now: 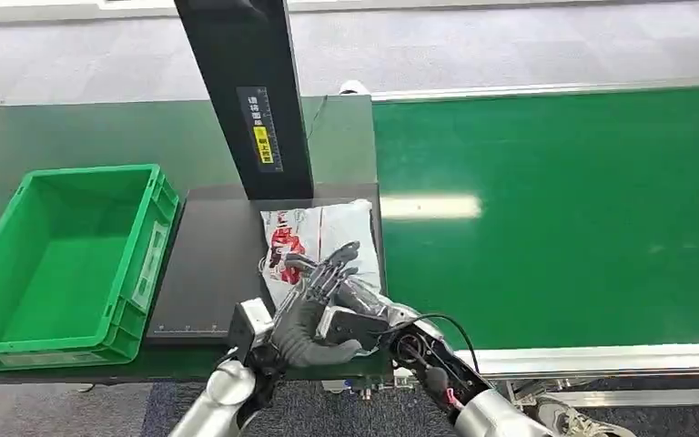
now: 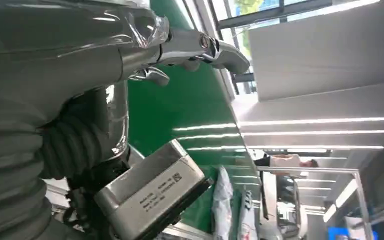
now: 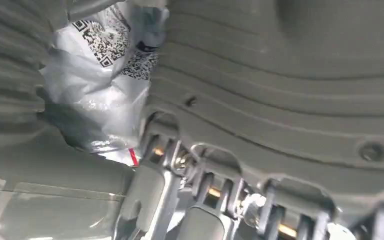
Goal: Moved the parcel from conveyor to table for the left to box.
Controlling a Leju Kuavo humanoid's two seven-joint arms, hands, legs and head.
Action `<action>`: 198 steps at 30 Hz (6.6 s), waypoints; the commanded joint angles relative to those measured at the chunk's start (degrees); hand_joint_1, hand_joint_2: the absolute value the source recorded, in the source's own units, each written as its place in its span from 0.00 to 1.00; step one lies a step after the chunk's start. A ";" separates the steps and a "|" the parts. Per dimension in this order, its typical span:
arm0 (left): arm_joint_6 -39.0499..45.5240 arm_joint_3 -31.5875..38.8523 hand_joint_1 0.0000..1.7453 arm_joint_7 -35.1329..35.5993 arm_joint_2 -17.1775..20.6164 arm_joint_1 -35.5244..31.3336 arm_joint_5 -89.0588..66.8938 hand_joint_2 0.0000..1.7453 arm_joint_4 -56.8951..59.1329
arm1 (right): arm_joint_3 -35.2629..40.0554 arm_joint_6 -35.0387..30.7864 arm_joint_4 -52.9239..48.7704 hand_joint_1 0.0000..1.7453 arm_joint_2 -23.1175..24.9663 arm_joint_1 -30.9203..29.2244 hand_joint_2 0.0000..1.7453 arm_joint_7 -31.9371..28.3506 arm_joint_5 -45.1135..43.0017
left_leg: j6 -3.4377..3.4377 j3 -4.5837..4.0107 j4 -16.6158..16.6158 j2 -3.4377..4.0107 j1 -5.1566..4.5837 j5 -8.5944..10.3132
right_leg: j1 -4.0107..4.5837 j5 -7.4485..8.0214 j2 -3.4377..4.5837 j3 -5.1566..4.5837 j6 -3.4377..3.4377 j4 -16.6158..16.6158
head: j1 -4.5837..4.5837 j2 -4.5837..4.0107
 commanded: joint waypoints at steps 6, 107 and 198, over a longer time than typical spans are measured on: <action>1.62 3.87 0.00 0.98 1.39 2.59 -1.32 1.00 -1.12 | -1.48 -10.27 -9.88 0.00 -3.15 1.21 1.00 -0.57 3.46 | 0.10 0.01 -0.05 0.13 0.01 -0.01 | 0.05 0.05 0.10 -0.05 -0.17 -0.05 | -0.02 0.00; 30.65 10.45 1.00 0.52 4.76 -4.32 -38.01 1.00 2.48 | -20.65 -5.28 -32.88 0.00 -10.08 19.36 1.00 5.18 -7.46 | 0.10 -0.18 0.00 0.07 0.01 -0.01 | 0.04 0.01 -0.01 -0.23 -0.12 -0.03 | -0.02 0.00; 56.52 63.15 1.00 -12.87 4.10 6.00 -54.04 1.00 -12.18 | -22.22 -8.24 -37.97 0.00 -13.86 25.30 1.00 7.23 -9.77 | 0.08 -0.33 -0.03 0.07 0.01 -0.02 | 0.04 -0.02 0.02 -0.40 -0.10 -0.03 | -0.02 0.00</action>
